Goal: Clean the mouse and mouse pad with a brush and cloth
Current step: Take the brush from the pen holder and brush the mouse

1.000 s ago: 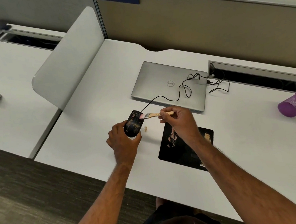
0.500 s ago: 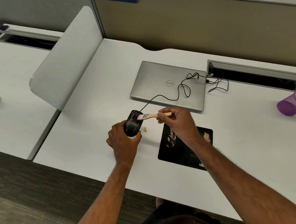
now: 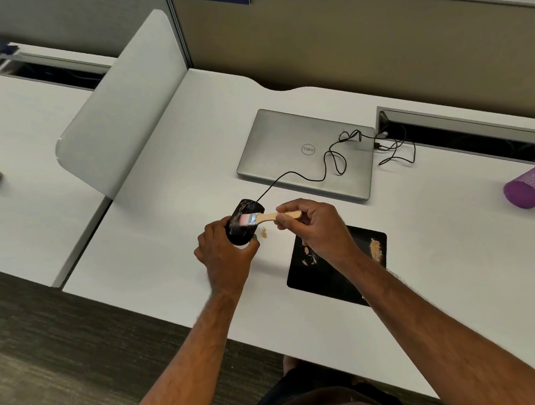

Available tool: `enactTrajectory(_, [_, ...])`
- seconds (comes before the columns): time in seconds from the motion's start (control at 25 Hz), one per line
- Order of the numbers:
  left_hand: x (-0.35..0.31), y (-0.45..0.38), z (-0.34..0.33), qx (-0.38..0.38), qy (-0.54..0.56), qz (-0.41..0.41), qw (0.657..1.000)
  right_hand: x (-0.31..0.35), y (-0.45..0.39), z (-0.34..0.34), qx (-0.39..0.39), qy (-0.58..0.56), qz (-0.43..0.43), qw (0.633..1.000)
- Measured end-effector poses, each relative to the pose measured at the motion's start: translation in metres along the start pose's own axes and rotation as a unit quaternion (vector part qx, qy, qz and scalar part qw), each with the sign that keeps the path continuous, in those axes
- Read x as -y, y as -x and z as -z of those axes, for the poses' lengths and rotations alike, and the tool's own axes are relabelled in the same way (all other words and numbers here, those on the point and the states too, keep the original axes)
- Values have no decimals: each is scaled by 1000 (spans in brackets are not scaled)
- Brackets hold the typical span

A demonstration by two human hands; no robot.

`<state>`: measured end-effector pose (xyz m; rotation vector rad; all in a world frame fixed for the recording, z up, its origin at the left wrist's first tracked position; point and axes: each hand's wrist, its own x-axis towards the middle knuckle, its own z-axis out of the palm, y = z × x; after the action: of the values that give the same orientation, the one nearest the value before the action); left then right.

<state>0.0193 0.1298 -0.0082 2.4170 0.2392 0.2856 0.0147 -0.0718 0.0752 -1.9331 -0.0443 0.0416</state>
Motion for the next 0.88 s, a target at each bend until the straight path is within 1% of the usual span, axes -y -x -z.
enactTrajectory(0.2, [2, -1, 0, 4, 1, 0, 1000, -10, -1, 8, -8, 11, -28, 1000])
enactTrajectory(0.36, [1, 1, 1, 4, 13, 3, 1000, -7, 0, 8, -18, -5, -18, 1000])
enactTrajectory(0.48, [-1, 1, 1, 6, 21, 4, 1000, -3, -1, 2, -5, 16, -9, 1000])
enactTrajectory(0.68, [0, -1, 0, 14, 27, 9, 999, -13, 4, 11, -18, 29, -40, 999])
enactTrajectory(0.8, [1, 0, -1, 12, 23, 11, 1000, -15, 7, 16, -29, 25, -40, 998])
enactTrajectory(0.88, [2, -1, -3, 11, 22, 9, 1000, -12, 7, 14, -12, 33, -23, 999])
